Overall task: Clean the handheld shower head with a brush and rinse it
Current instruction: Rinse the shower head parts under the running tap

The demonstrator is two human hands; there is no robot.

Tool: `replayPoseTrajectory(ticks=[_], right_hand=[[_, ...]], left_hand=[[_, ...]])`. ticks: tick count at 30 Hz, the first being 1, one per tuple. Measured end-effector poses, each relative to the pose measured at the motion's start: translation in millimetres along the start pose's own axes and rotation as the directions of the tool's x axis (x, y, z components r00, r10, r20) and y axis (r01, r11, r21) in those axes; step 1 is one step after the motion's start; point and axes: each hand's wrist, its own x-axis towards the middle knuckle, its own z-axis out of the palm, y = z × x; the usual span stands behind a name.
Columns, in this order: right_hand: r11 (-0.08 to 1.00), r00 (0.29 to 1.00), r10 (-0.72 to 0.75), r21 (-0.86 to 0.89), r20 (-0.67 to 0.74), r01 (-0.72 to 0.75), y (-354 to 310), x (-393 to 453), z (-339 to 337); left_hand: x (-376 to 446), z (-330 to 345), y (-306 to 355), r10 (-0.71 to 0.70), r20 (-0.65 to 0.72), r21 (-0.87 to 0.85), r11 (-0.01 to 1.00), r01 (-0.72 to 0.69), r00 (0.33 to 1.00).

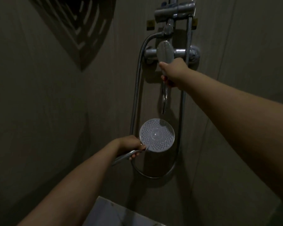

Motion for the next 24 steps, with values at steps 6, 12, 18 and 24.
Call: replayPoseTrajectory(ticks=[6,12,18,24], right_hand=[[0.999,1.000,-0.019,-0.042,0.007,0.019,-0.9,-3.0,-3.1],[1.000,1.000,-0.017,-0.025,0.003,0.017,-3.3,-6.7,-3.4],[0.999,1.000,-0.014,-0.035,-0.020,0.013,-2.0,-4.1,-0.8],[0.998,1.000,-0.015,-0.055,-0.024,0.013,-0.5,0.0,-0.3]], left_hand=[[1.5,8.3,-1.6,-0.043,0.071,-0.036,0.998,0.046,0.997],[-3.8,8.8,4.1,-0.044,0.096,-0.049,0.998,0.049,0.994],[-5.0,9.5,3.9,-0.071,0.123,-0.051,0.996,0.078,0.990],[-5.7,12.2,2.2,-0.073,0.131,-0.050,0.996,0.080,0.989]])
